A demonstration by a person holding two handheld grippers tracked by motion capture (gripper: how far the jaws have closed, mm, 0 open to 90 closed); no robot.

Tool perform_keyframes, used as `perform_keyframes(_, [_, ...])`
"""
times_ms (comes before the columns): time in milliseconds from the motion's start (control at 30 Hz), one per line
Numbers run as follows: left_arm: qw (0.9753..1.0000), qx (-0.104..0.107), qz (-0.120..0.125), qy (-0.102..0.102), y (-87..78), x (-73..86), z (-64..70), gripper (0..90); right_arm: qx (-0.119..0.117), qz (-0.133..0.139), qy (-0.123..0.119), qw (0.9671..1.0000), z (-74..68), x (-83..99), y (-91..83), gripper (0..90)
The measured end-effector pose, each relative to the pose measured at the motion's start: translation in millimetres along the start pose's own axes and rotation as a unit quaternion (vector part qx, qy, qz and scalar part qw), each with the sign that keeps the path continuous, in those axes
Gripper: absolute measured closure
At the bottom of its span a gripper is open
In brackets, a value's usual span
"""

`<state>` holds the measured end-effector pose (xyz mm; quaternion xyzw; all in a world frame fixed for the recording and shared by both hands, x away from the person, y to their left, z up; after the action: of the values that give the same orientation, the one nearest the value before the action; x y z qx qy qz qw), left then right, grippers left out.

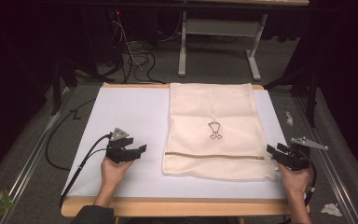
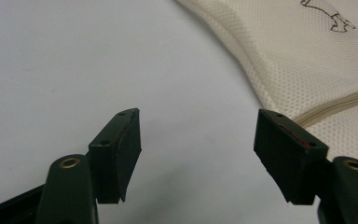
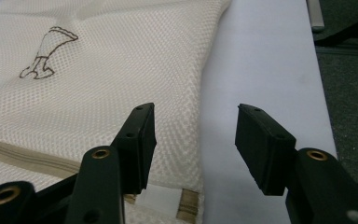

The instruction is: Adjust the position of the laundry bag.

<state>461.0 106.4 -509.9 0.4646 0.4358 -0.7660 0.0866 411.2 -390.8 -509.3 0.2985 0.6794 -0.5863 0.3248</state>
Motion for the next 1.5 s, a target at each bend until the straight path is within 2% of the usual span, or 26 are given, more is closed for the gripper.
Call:
perform_keyframes(100, [0.9999, 0.014, -0.001, -0.006, 5.0, -4.7, 8.7, 32.1, -0.003, -0.002, -0.003, 1.0, -3.4, -1.8, 0.7, 49.3])
perform_keyframes(133, [0.9999, 0.014, -0.006, 0.0, 7.8, -6.6, 12.0, 32.0, -0.003, -0.003, -0.004, 1.0, -4.0, -2.3, 0.8, 49.5])
perform_keyframes(300, [0.9994, 0.032, -0.013, 0.003, 20.2, -13.1, 28.2, 31.8, -0.005, -0.012, -0.014, 0.9998, -6.4, -3.4, 1.0, 50.5])
perform_keyframes(333, [0.9992, 0.035, -0.017, 0.002, 22.8, -14.2, 31.7, 31.7, -0.006, -0.016, -0.008, 0.9998, -7.0, -3.0, 1.2, 50.7])
perform_keyframes(467, [0.9989, 0.035, -0.026, 0.015, 32.6, -20.1, 43.1, 31.4, -0.006, -0.025, -0.016, 0.9996, -6.9, -2.3, 3.7, 51.1])
perform_keyframes(533, [0.9986, 0.042, -0.029, 0.011, 38.3, -22.9, 47.4, 31.4, -0.006, -0.028, -0.015, 0.9995, -7.9, -2.7, 5.2, 51.5])
perform_keyframes(633, [0.9985, 0.037, -0.036, 0.015, 47.2, -25.7, 51.3, 30.8, -0.004, -0.034, -0.015, 0.9993, -8.2, -3.3, 7.6, 51.4])
perform_keyframes(667, [0.9984, 0.043, -0.036, 0.01, 49.6, -26.3, 52.7, 30.7, -0.003, -0.037, -0.015, 0.9992, -8.5, -3.4, 8.7, 51.4])
perform_keyframes(867, [0.9978, 0.037, -0.056, 0.006, 64.8, -26.0, 56.3, 30.0, 0.002, -0.051, -0.016, 0.9986, -9.5, -4.0, 13.3, 49.7])
perform_keyframes(1000, [0.9975, 0.041, -0.056, -0.009, 70.1, -25.5, 55.9, 30.4, 0.001, -0.059, -0.015, 0.9981, -9.9, -4.7, 17.6, 48.5])
perform_keyframes(1200, [0.9966, 0.031, -0.076, 0.002, 84.8, -21.7, 61.6, 31.1, 0.003, -0.07, -0.021, 0.9973, -12.5, -5.6, 24.2, 48.7])
perform_keyframes(1300, [0.9967, 0.034, -0.073, -0.01, 89.8, -22.4, 62.1, 33.5, 0.008, -0.082, -0.02, 0.9964, -12.2, -3.9, 27.3, 49.5])
perform_keyframes(1367, [0.9962, 0.032, -0.08, -0.01, 91.9, -20.7, 60.9, 36.1, 0.01, -0.085, -0.022, 0.9961, -11.2, -3.9, 28.7, 51.2])
perform_keyframes(1500, [0.9966, 0.025, -0.078, -0.011, 93.1, -20.9, 61.3, 41.5, 0.007, -0.093, -0.022, 0.9954, -10.7, -3.7, 30.8, 55.4])
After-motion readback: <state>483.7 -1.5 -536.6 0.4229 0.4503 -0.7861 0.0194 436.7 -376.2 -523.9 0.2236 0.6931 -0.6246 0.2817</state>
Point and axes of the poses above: each handheld gripper's, and its own axes: y roughly forward along the jaws, x roughly out of its underside, z roughly to its right, the point moved 9 cm from there along y, roughly forward along the jaws, and after that the axes turned 4 degrees about x, right-handed, at the moved point
